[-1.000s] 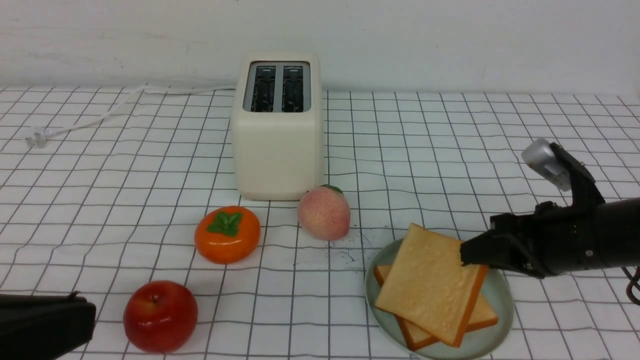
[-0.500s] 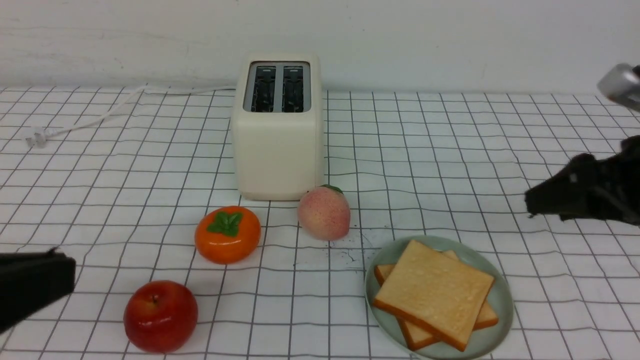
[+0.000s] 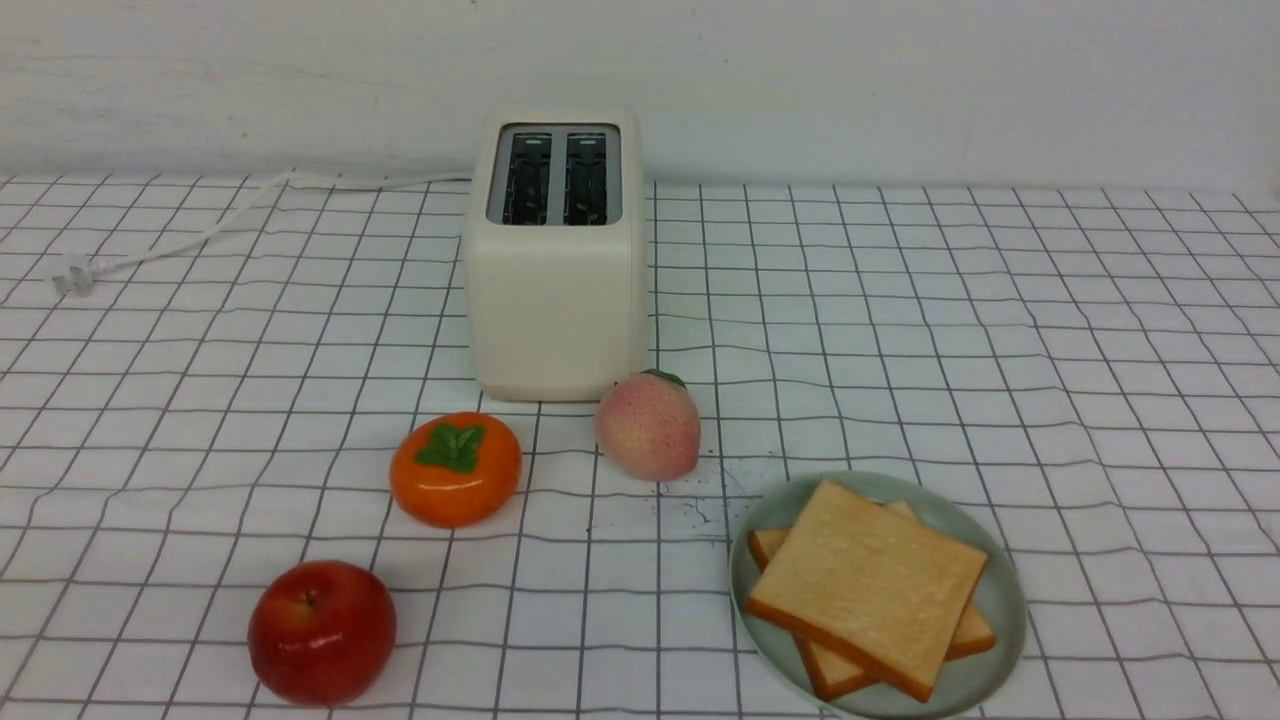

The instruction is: Take toasted bread from bread machine on white checkered table place on plate.

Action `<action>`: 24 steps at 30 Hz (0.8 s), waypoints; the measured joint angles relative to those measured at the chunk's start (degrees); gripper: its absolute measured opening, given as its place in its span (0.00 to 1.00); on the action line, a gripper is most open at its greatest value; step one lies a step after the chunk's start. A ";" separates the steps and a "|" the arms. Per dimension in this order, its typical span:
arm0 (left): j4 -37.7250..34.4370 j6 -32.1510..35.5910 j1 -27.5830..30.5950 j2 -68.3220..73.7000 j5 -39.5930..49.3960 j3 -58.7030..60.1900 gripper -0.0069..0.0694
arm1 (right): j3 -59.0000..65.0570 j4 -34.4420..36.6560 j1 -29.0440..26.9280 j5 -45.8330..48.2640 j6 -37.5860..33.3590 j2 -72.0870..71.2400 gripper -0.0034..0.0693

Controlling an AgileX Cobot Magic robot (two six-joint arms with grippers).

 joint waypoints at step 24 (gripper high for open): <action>2.83 -0.26 0.00 -2.15 -0.59 6.31 0.10 | 24.25 5.42 1.51 -21.16 2.54 -6.58 0.06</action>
